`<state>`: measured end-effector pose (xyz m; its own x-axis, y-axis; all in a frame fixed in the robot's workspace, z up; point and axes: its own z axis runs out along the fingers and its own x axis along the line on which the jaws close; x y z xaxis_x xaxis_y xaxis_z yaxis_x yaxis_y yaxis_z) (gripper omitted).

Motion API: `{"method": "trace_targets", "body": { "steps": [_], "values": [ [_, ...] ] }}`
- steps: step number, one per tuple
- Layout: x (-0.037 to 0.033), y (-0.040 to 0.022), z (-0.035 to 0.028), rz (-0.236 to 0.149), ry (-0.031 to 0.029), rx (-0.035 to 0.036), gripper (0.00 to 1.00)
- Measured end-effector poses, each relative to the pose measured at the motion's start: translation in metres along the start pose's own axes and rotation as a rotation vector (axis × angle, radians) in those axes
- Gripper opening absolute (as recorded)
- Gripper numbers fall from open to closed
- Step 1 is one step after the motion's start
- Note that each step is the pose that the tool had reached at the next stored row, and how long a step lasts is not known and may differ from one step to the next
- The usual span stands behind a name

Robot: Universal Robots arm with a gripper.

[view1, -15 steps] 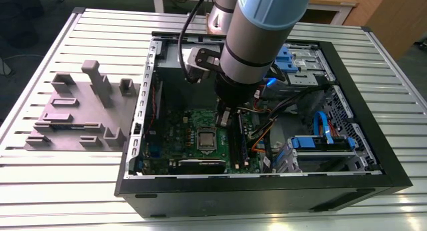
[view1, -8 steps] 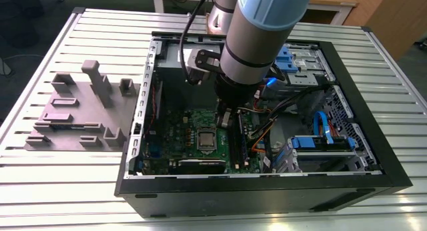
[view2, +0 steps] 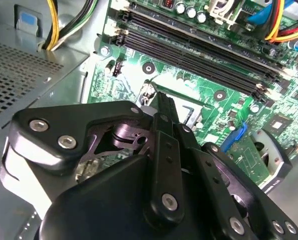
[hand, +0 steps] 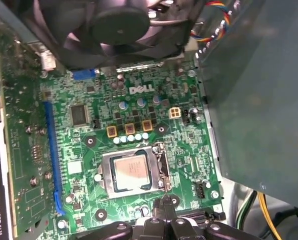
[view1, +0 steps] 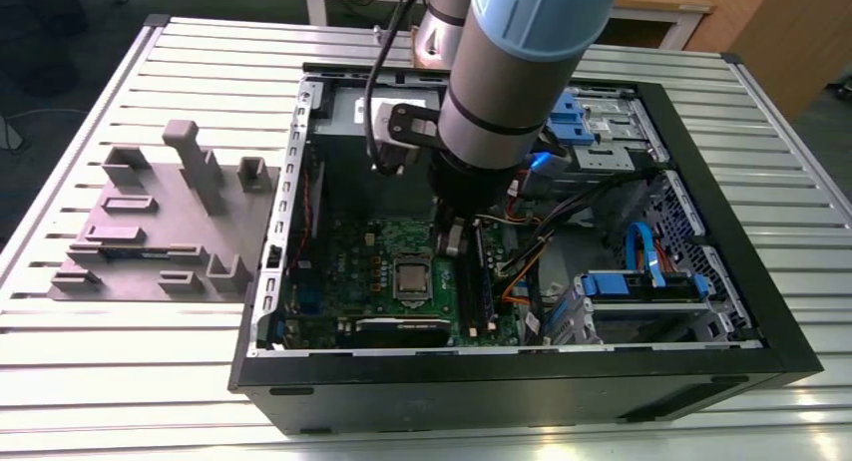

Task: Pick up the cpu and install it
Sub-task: 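Install the first cpu locking lever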

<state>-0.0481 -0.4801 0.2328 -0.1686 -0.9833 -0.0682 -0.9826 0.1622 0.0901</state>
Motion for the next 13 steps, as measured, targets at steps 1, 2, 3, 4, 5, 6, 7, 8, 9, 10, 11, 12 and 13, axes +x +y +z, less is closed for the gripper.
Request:
{"method": "trace_targets", "body": {
  "steps": [1,2,3,4,5,6,7,8,9,10,11,12,13],
  "values": [
    [0.0001,0.0001,0.0001,-0.012,0.001,-0.0008,0.1],
    [0.0002,0.0001,0.0003,-0.025,0.0021,-0.0018,0.1],
    [0.0003,0.0002,0.0005,-0.039,0.0035,-0.0027,0.1],
    [0.0004,0.0002,0.0007,-0.05,0.0045,-0.0035,0.1],
    [0.0005,0.0001,0.0009,-0.06,0.0054,-0.0041,0.1],
    [0.0006,0.0001,0.0012,-0.068,0.0066,-0.0046,0.1],
    [0.0007,0.0,0.0013,-0.074,0.0086,-0.0049,0.1],
    [0.0009,0.0,0.0015,-0.079,0.0119,-0.0049,0.1],
    [0.001,-0.0001,0.0015,-0.082,0.0178,-0.0044,0.1],
    [0.0011,-0.0001,0.0016,-0.084,0.0268,-0.0033,0.1],
    [0.0012,-0.0001,0.0018,-0.086,0.0357,-0.0023,0.1],
    [0.0014,-0.0002,0.002,-0.089,0.0424,-0.0018,0.1],
    [0.0015,-0.0003,0.0025,-0.094,0.0462,-0.0016,0.1]
  ]
}}
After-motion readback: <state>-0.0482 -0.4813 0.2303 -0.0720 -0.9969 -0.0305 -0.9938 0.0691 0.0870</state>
